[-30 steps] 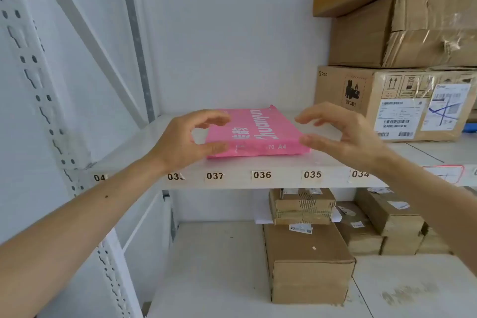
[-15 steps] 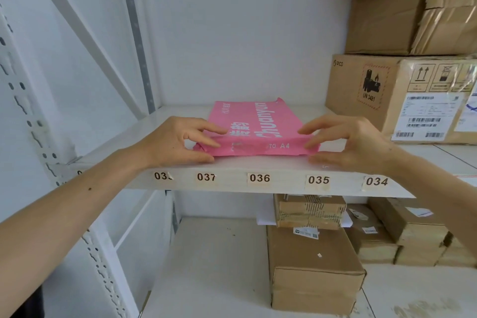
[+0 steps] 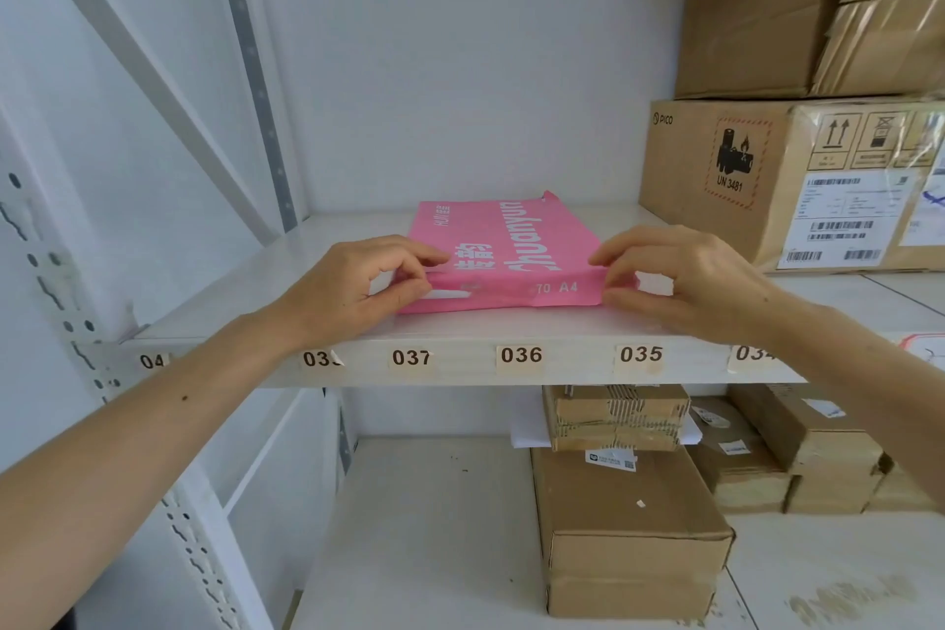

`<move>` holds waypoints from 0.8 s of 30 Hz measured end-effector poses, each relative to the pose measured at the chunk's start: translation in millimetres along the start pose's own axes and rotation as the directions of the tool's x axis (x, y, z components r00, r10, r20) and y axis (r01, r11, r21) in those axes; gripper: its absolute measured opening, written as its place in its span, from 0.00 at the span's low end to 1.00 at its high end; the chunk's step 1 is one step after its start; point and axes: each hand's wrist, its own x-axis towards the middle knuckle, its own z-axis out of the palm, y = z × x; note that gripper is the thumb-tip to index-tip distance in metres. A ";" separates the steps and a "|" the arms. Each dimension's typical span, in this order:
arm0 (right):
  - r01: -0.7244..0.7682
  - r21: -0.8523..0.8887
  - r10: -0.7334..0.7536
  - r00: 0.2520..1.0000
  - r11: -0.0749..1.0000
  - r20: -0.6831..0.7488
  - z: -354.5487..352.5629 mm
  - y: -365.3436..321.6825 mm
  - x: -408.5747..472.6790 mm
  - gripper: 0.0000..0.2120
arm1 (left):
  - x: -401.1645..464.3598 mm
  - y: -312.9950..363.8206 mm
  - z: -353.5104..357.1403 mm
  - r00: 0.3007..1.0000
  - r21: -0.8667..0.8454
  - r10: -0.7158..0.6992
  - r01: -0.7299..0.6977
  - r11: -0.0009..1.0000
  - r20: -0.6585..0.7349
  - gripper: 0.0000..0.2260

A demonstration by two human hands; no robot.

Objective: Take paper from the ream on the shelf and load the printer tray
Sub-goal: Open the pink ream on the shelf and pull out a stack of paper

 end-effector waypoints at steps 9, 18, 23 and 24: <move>-0.015 -0.083 0.009 0.997 0.996 -0.072 46.8 -46.7 49.5 0.13 | 1.7 -0.2 3.2 0.995 -0.138 -0.099 0.095 0.986 -0.024 0.04; -0.060 -0.050 0.058 0.997 0.997 -0.049 57.0 -46.7 57.0 0.03 | 7.1 6.5 5.5 0.994 -0.081 -0.105 0.103 0.991 -0.020 0.07; -0.071 -0.051 0.071 0.997 0.996 -0.002 53.6 -48.0 58.7 0.04 | 17.2 16.2 13.2 0.998 0.073 -0.066 0.067 0.995 -0.017 0.12; -0.078 -0.058 0.079 0.997 0.995 0.009 52.1 -48.9 59.3 0.05 | 19.0 16.3 14.5 0.999 0.103 -0.044 0.045 0.994 -0.010 0.11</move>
